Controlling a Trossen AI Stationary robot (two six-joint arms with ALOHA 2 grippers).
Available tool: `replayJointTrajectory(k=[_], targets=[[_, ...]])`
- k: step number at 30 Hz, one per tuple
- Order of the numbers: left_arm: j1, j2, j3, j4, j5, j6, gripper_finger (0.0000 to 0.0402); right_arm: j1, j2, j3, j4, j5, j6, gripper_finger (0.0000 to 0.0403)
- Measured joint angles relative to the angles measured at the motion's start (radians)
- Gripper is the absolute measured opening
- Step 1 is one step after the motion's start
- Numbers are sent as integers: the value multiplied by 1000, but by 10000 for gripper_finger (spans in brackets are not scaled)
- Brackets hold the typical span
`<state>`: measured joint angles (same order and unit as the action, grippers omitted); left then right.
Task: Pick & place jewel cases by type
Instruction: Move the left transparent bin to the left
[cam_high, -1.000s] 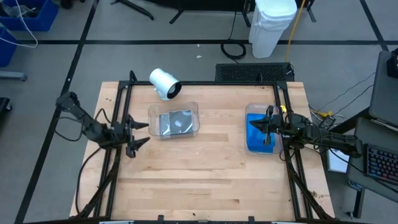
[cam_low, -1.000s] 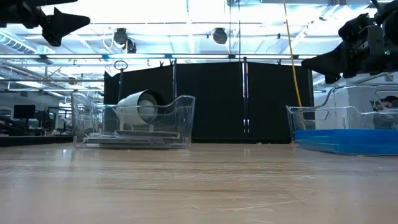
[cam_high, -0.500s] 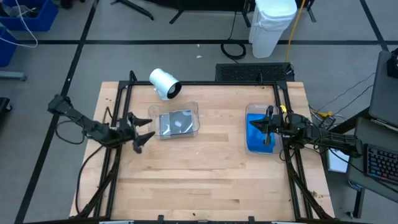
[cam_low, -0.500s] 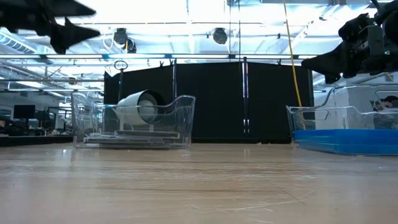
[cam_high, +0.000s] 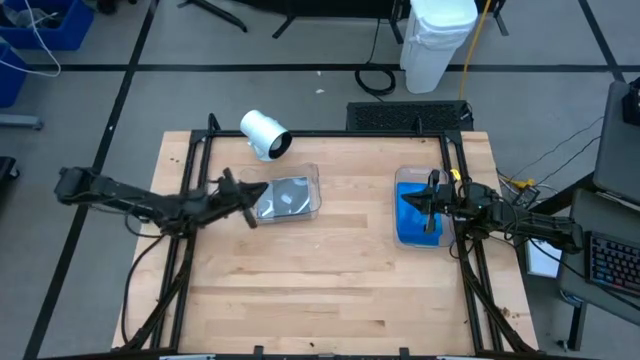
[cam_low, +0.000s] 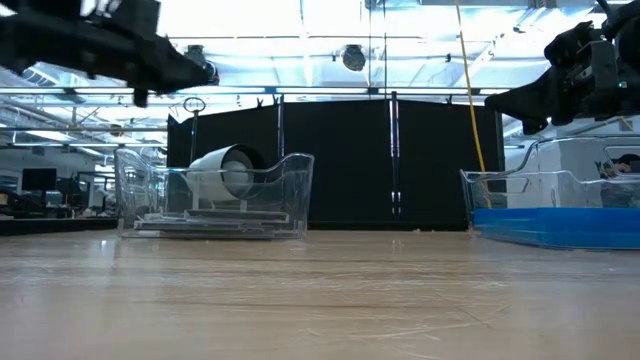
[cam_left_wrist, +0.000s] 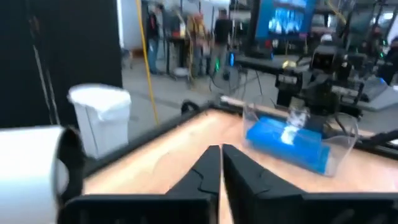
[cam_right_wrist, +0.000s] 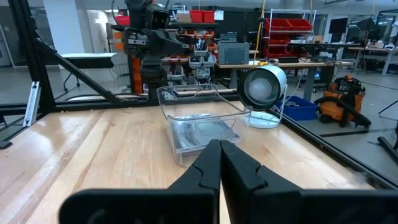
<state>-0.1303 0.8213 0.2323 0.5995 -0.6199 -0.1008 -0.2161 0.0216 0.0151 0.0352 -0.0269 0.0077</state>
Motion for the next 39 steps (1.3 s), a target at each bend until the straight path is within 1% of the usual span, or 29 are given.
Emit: replayJointTrajectory(k=[1, 3, 6, 9, 11, 14, 18, 22, 26, 33, 39], targets=[[33, 22, 25, -37, 40, -32, 16, 0, 0, 0, 0, 0, 0, 0], [89, 74, 100, -153, 115, -95, 11, 0, 0, 0, 0, 0, 0, 0], [162, 171, 257, -415, 203, -176, 4, 0, 0, 0, 0, 0, 0, 0], [225, 310, 434, -672, 265, -214, 4, 0, 0, 0, 0, 0, 0, 0], [261, 415, 541, -810, 306, -210, 3, 0, 0, 0, 0, 0, 0, 0], [306, 568, 668, -958, 376, -170, 3, 0, 0, 0, 0, 0, 0, 0], [344, 742, 783, -1063, 469, -135, 2, 0, 0, 0, 0, 0, 0, 0], [349, 861, 851, -1136, 492, -114, 1, 0, 0, 0, 0, 0, 0, 0], [343, 925, 884, -1198, 493, -117, 1, 0, 0, 0, 0, 0, 0, 0], [343, 941, 891, -1288, 493, -201, 1, 0, 0, 0, 0, 0, 0, 0], [343, 939, 892, -1403, 492, -272, 1, 0, 0, 0, 0, 0, 0, 0]])
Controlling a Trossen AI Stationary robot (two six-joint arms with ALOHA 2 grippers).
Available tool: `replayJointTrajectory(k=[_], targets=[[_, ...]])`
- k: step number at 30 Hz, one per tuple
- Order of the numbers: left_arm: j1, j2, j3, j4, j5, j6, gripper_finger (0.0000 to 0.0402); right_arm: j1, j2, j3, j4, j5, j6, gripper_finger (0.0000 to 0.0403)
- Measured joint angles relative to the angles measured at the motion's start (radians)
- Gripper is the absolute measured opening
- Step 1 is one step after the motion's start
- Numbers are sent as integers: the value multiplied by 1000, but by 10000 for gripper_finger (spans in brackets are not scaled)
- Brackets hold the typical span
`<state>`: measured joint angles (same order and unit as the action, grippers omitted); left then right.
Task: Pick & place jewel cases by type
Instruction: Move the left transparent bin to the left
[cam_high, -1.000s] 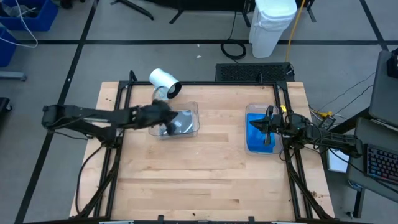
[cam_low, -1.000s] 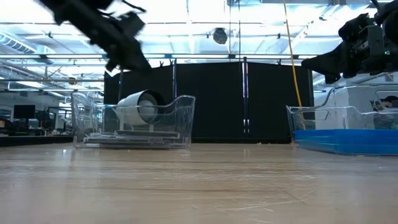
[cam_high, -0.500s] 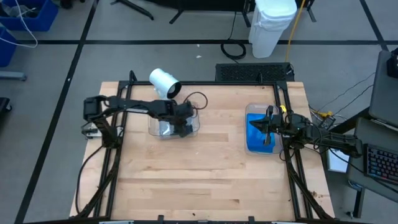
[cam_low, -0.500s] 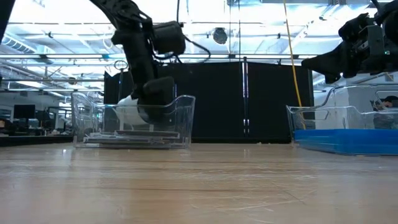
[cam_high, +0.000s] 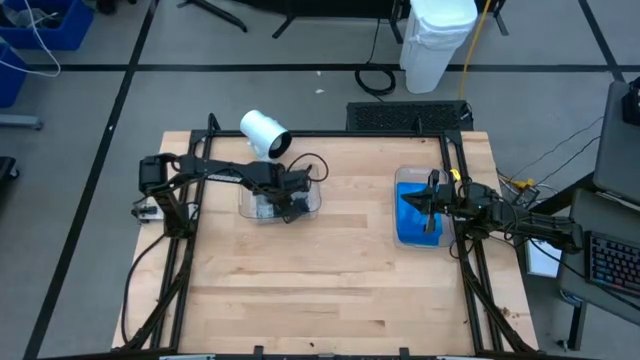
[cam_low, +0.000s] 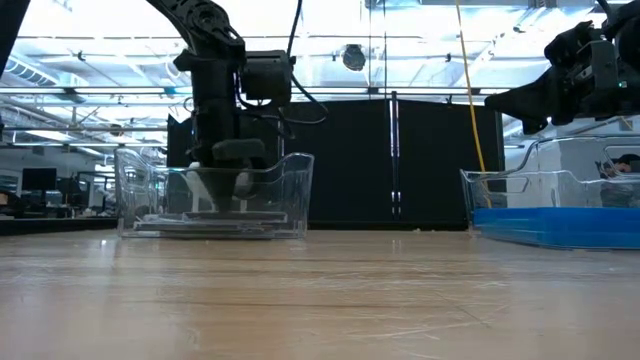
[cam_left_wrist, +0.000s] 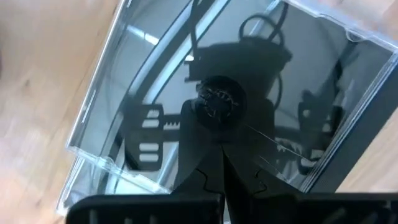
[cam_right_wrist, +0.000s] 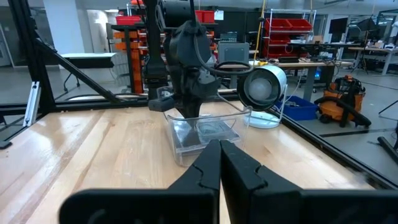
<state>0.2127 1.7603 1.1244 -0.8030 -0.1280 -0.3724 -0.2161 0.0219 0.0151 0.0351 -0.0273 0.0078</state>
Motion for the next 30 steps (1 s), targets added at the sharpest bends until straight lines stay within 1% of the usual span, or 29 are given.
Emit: replayJointTrajectory(k=[4, 12, 22, 30], targets=[[0, 0, 0, -46, -3, -29, 1, 0, 0, 0, 0, 0, 0, 0], [0, 0, 0, -102, -2, -31, 0, 0, 0, 0, 0, 0, 0, 0], [0, 0, -1, -265, -4, -84, 0, 0, 0, 0, 0, 0, 0, 0], [-23, 1, -3, -331, -11, -113, 0, 0, 0, 0, 0, 0, 0, 0]])
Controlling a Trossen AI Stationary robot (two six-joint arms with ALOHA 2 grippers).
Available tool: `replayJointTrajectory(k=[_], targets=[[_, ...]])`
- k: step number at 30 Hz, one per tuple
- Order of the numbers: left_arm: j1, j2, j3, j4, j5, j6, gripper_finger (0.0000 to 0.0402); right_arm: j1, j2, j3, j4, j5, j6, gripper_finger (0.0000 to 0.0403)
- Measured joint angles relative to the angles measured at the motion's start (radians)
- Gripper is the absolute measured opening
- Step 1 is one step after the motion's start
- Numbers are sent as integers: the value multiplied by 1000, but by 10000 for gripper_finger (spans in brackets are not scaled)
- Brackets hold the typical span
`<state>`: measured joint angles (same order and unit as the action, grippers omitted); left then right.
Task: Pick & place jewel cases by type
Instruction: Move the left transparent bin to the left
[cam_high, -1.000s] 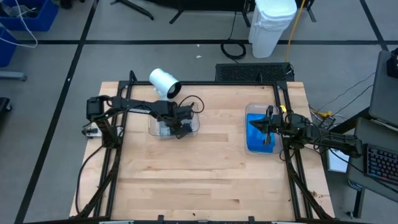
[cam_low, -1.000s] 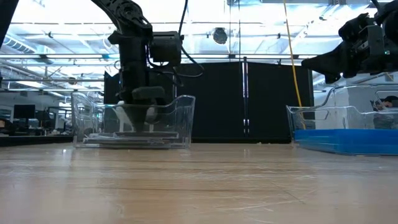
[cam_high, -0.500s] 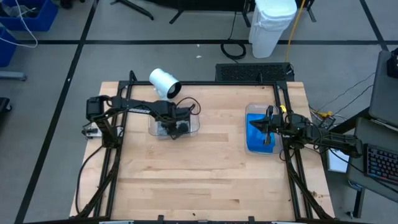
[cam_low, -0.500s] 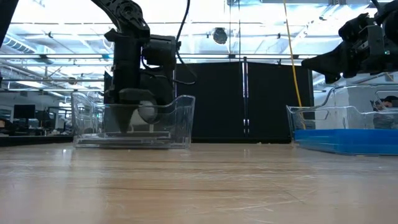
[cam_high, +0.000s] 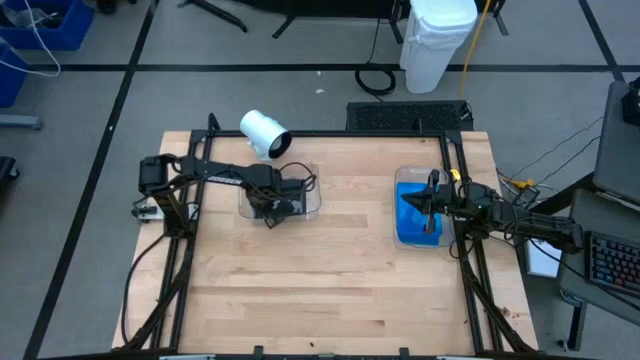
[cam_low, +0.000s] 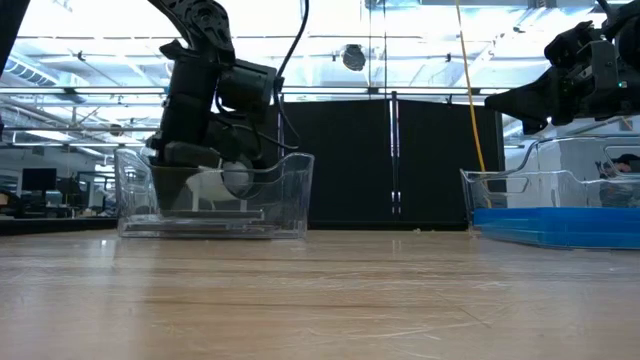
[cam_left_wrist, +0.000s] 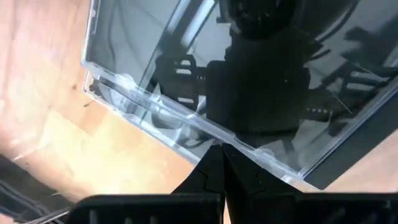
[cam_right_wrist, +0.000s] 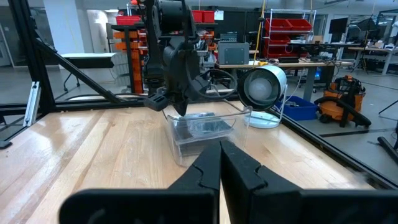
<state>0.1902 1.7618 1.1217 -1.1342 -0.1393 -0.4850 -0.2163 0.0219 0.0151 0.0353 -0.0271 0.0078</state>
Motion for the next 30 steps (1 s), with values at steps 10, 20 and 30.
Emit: replayJointTrajectory(k=[10, 20, 30], targets=[[-53, -2, -1, -92, -11, -79, 0, 0, 0, 0, 0, 0, 0, 0], [-77, -3, 0, -193, -18, -165, 0, 0, 0, 0, 0, 0, 0, 0], [-74, -5, -21, -290, -72, -260, 0, 0, 0, 0, 0, 0, 0, 0]])
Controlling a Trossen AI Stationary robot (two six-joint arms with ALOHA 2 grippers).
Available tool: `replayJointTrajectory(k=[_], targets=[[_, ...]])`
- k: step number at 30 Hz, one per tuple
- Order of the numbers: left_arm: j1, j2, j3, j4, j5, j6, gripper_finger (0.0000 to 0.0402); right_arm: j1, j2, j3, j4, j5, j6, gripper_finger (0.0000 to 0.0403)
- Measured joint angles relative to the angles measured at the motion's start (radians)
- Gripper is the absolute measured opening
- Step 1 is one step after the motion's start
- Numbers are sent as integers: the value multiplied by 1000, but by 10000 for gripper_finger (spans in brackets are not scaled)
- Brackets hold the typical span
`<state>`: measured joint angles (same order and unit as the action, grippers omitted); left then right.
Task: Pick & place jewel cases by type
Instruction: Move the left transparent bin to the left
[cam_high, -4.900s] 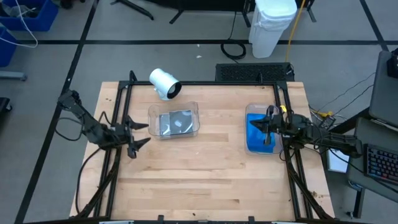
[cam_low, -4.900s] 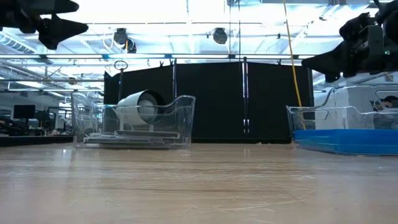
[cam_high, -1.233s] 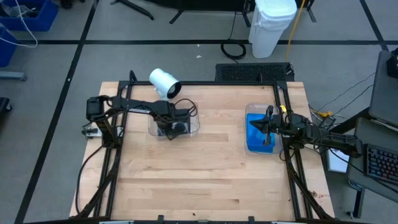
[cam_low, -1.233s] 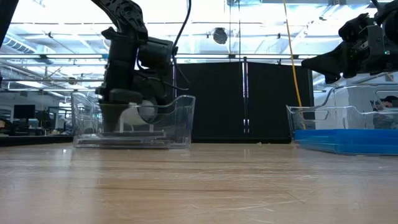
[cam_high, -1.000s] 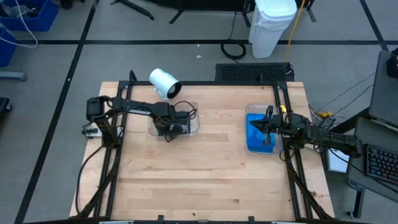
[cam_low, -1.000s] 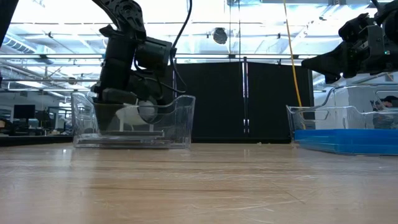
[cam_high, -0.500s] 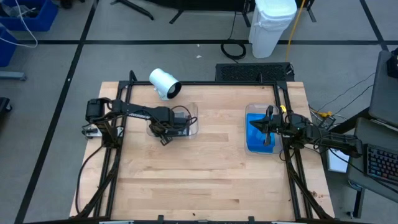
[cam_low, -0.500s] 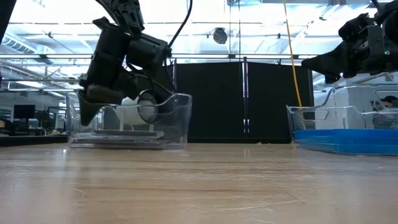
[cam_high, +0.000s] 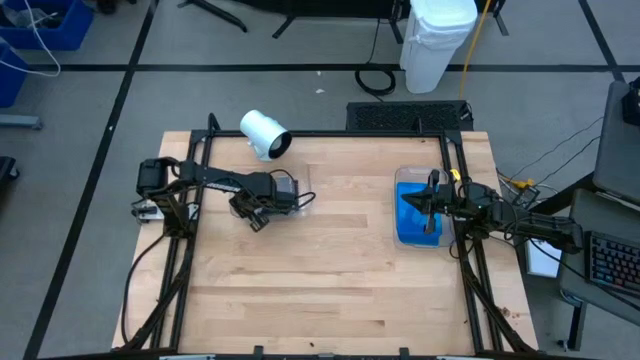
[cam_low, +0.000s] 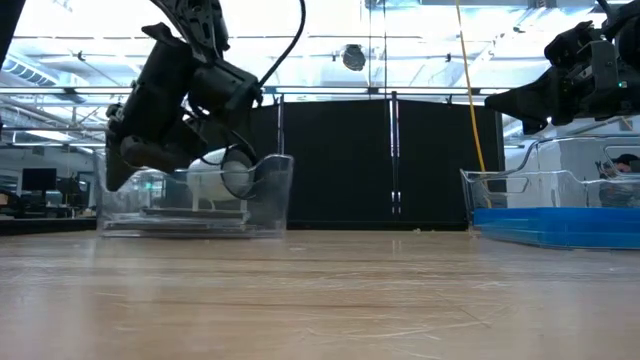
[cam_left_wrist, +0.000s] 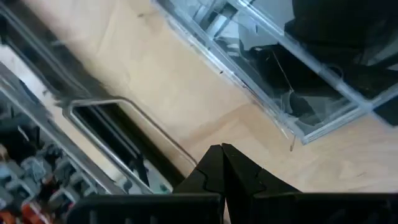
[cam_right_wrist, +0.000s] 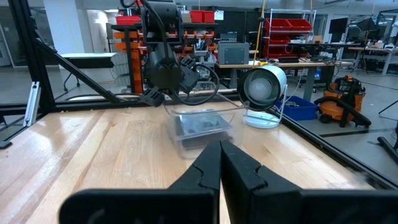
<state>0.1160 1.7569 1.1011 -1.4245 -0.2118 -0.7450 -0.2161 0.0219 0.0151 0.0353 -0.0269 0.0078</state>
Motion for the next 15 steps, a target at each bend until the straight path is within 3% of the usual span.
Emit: replayJointTrajectory(k=[15], targets=[[29, 1, -88, 5, 33, -15, 0, 0, 0, 0, 0, 0, 0, 0]])
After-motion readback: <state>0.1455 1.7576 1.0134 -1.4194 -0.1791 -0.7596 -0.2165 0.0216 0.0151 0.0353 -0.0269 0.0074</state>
